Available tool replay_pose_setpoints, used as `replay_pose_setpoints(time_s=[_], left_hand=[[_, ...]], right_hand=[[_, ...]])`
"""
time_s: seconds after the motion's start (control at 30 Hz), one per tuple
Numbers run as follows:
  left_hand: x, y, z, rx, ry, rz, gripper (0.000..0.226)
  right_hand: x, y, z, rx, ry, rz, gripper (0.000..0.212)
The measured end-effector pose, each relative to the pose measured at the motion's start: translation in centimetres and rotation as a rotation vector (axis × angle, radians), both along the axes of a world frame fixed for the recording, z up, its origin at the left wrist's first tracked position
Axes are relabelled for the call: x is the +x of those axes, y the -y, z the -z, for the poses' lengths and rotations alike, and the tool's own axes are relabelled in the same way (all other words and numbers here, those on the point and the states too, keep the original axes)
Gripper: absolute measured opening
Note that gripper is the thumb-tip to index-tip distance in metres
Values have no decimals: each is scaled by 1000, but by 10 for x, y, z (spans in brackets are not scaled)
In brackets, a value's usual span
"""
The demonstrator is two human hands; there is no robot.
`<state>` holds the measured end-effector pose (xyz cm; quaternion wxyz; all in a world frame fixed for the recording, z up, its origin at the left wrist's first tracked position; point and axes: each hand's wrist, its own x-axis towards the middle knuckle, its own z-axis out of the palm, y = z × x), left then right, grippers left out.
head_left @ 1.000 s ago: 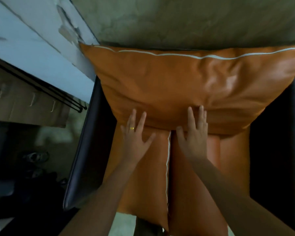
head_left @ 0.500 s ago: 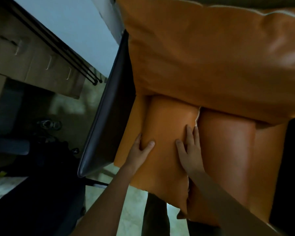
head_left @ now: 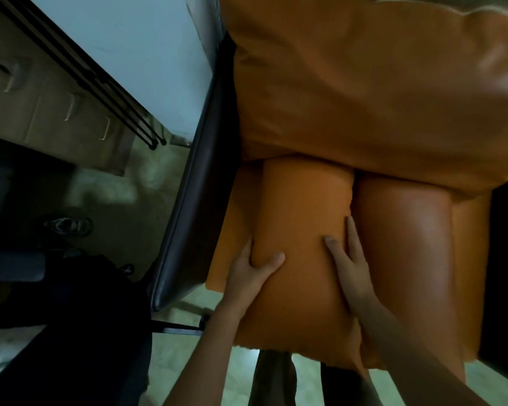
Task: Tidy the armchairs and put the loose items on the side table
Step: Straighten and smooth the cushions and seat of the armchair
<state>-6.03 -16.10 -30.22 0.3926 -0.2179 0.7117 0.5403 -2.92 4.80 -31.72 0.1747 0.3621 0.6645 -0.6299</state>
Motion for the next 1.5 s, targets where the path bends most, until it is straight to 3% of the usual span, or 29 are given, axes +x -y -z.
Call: replay_pose_setpoints(time_s=[0.07, 0.17, 0.27, 0.37, 0.47, 0.6, 0.7, 0.83, 0.93, 1.03, 1.2, 1.33, 1.5], left_hand=[[9, 18, -13, -144, -37, 104, 114], [18, 38, -33, -224, -79, 231, 120], [23, 58, -29, -118, -56, 111, 110], [24, 69, 5, 40, 102, -105, 92], [19, 60, 26, 108, 185, -17, 87], [6, 49, 44, 119, 242, 197, 110], [14, 48, 49, 86, 184, 168, 119], [27, 36, 23, 65, 52, 62, 112], [32, 34, -7, -109, -61, 135, 121], [26, 39, -24, -244, -159, 191, 121], [-4, 57, 5, -332, -130, 246, 125], [1, 65, 17, -301, -167, 215, 120], [5, 65, 25, -217, -128, -9, 111]], right_hand=[[14, 15, -4, -108, 24, 64, 69], [37, 37, 0, -216, 67, 115, 73], [46, 50, 9, -209, 99, 118, 76], [40, 53, 17, -100, 217, 57, 77], [41, 48, 30, -18, 265, 20, 74], [57, 42, 37, -12, 268, 35, 70], [67, 50, 32, -47, 241, 38, 77], [68, 53, 22, -96, 213, 81, 80], [61, 56, 24, -189, 176, 133, 73], [33, 63, 32, -303, 166, 86, 79], [-22, 86, 35, -255, 152, -33, 81], [-3, 87, 46, -293, 169, -51, 79], [19, 93, 54, -321, 231, 34, 86]])
